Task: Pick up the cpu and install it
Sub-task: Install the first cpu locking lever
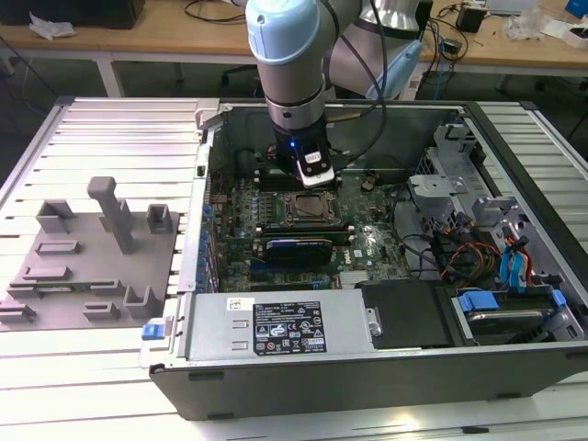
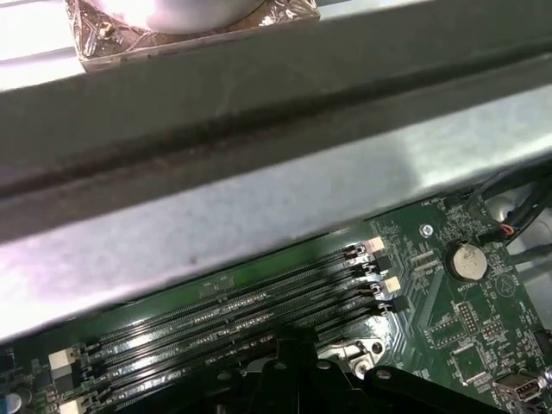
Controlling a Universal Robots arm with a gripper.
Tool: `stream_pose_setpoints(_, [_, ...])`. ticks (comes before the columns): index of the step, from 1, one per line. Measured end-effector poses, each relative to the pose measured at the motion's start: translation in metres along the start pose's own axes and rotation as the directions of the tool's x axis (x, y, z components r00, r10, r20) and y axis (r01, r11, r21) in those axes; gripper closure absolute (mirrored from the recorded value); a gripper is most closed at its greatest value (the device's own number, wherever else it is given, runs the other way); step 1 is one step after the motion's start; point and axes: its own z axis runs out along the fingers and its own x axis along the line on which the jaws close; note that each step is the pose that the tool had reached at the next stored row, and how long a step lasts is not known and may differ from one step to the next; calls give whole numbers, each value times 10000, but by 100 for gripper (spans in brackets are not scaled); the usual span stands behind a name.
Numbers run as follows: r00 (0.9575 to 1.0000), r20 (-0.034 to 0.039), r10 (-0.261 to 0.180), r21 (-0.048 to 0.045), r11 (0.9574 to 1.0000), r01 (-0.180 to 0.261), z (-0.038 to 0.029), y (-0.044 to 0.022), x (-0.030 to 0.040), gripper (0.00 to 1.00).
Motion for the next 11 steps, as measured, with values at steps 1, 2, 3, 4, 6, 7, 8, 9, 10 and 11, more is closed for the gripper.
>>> stream_pose_setpoints(1, [10000,0,1,0,10000,-1,10,0,-4,89])
stream_pose_setpoints(2, [10000,0,2,0,10000,-2,15,0,-7,89])
stream_pose_setpoints(3, [10000,0,2,2,10000,-2,20,1,-12,89])
stream_pose_setpoints(4, [10000,0,2,3,10000,-2,21,2,-16,89])
stream_pose_setpoints(6, [10000,1,3,1,10000,-3,24,3,-20,89])
stream_pose_setpoints(7, [10000,2,3,1,10000,-3,25,3,-21,89])
stream_pose_setpoints(8, [10000,3,2,2,10000,-2,25,3,-21,89])
stream_pose_setpoints(9, [10000,2,1,2,10000,-1,25,3,-22,89])
stream_pose_setpoints(10, [10000,2,1,3,10000,-1,25,4,-22,89])
stream_pose_setpoints(11, [10000,2,1,3,10000,-1,25,4,-22,89])
